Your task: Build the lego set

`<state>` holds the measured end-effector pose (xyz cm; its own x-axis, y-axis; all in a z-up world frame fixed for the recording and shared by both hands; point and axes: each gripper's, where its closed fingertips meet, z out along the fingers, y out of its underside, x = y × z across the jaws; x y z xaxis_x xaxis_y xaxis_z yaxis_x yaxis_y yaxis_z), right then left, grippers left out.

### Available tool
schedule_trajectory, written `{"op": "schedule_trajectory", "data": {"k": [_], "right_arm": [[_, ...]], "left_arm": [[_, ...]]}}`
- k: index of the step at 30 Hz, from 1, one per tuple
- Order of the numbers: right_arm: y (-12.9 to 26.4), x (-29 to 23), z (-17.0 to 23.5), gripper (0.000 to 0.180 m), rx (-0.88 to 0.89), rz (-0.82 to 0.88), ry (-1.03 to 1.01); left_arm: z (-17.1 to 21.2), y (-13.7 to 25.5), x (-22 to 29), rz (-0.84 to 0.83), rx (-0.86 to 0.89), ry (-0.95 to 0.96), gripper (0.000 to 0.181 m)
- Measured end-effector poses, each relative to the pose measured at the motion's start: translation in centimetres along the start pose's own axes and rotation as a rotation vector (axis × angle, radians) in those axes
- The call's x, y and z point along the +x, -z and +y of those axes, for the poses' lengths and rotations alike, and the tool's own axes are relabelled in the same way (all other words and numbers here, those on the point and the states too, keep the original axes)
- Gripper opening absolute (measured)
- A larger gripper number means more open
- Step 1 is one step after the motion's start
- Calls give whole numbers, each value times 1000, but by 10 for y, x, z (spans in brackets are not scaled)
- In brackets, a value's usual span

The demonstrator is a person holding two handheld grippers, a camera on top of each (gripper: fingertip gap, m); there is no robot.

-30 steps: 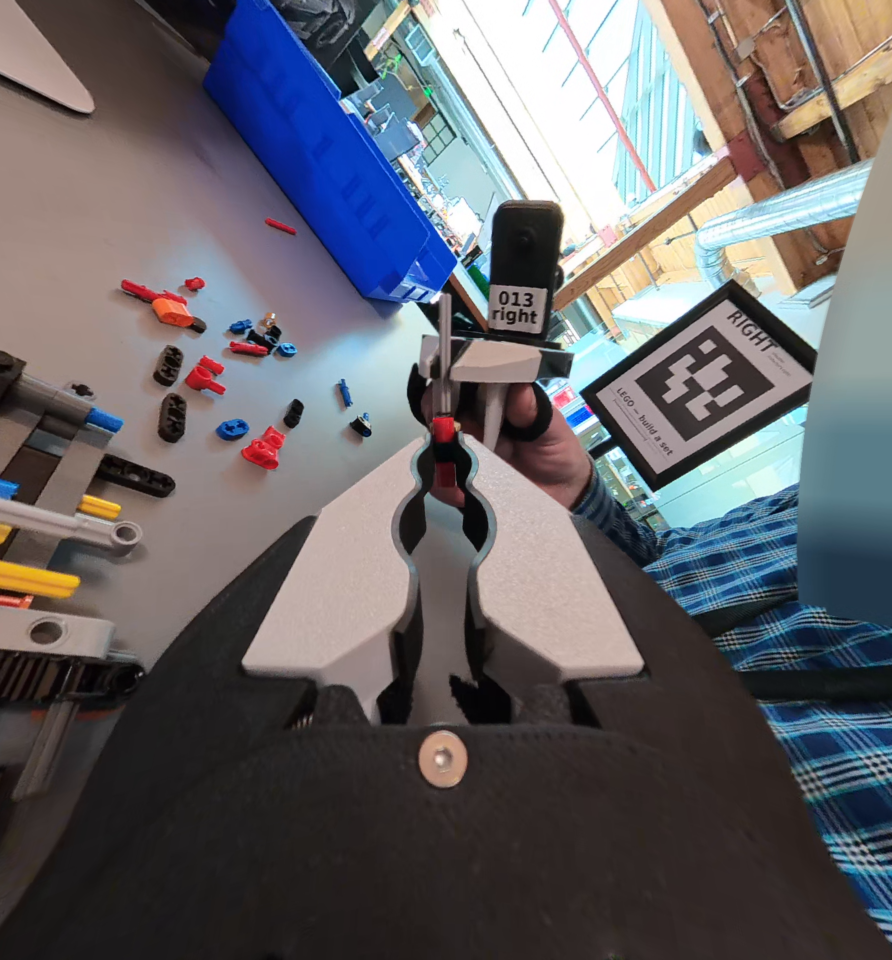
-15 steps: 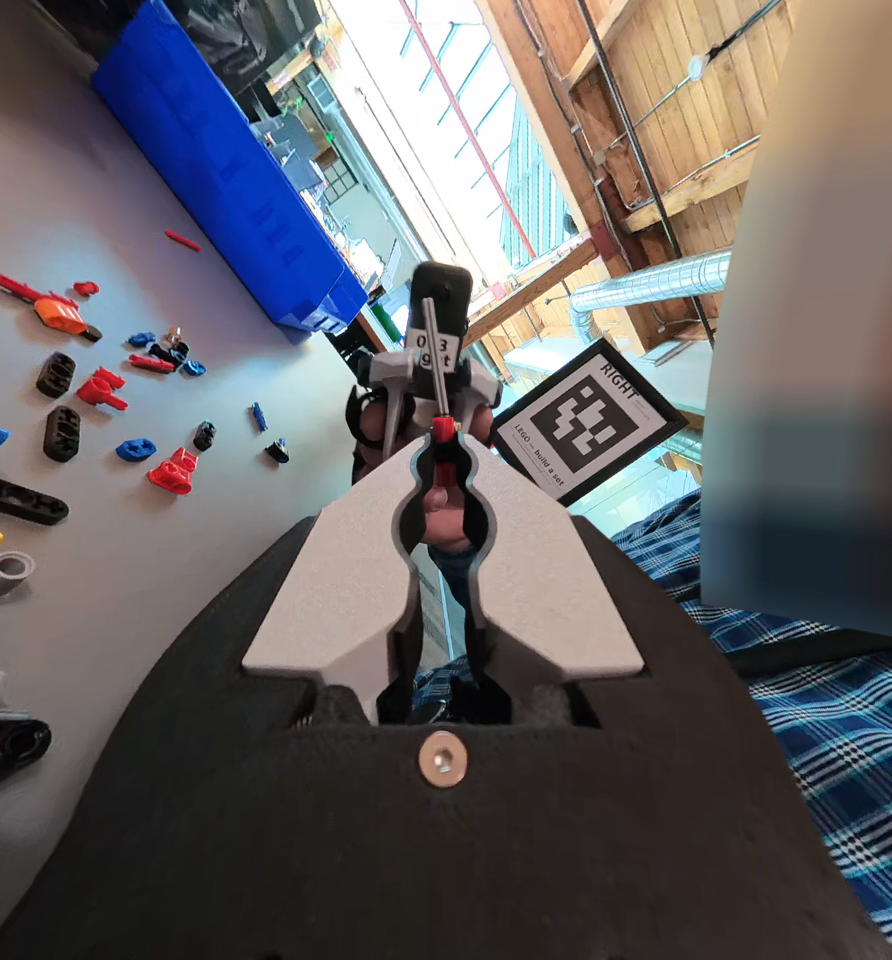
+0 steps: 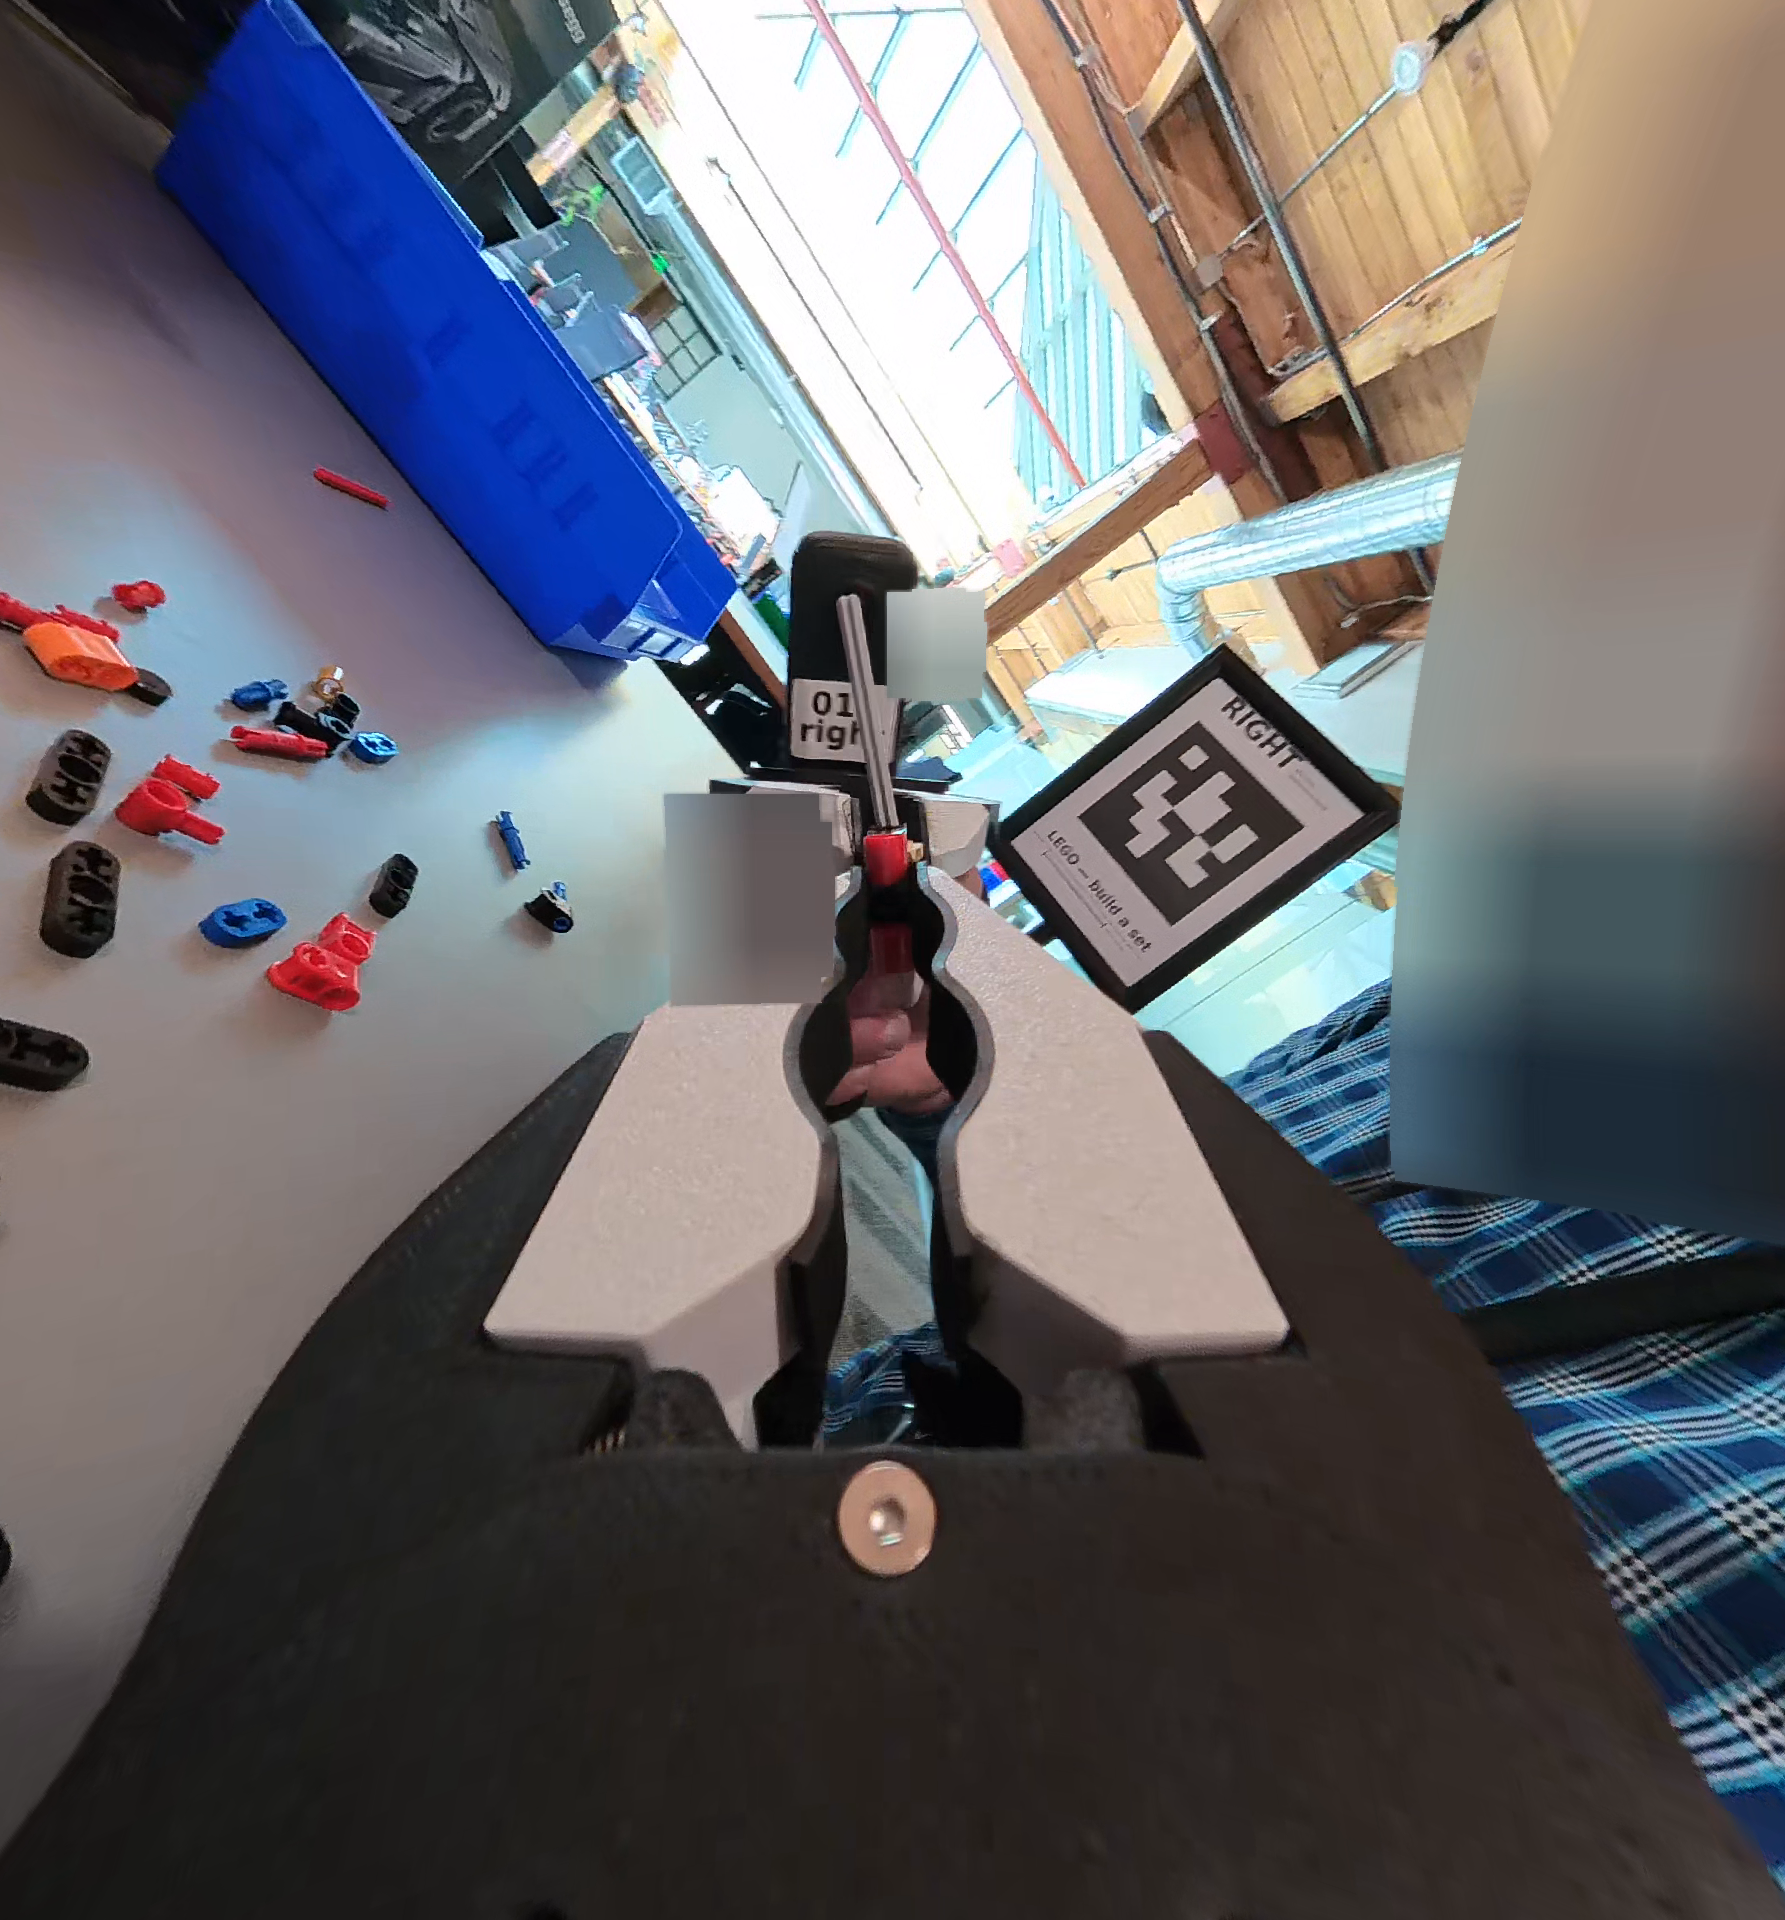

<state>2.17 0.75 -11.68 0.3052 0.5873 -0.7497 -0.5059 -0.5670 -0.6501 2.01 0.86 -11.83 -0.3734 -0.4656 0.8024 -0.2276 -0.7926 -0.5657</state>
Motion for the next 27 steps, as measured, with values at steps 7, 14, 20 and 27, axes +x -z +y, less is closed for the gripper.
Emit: {"op": "schedule_trajectory", "data": {"k": [7,14,20,27], "right_arm": [[3,10,2,8,-52,171,92],[4,15,4,7,-109,323,197],[4,16,7,7,-107,331,201],[3,20,7,6,-147,406,249]], "left_arm": [[1,-1,-8,-98,-22,-101,4],[2,0,-12,-150,-44,-164,5],[2,1,-11,-150,-48,-165,8],[3,4,-15,-208,-72,-229,6]]}}
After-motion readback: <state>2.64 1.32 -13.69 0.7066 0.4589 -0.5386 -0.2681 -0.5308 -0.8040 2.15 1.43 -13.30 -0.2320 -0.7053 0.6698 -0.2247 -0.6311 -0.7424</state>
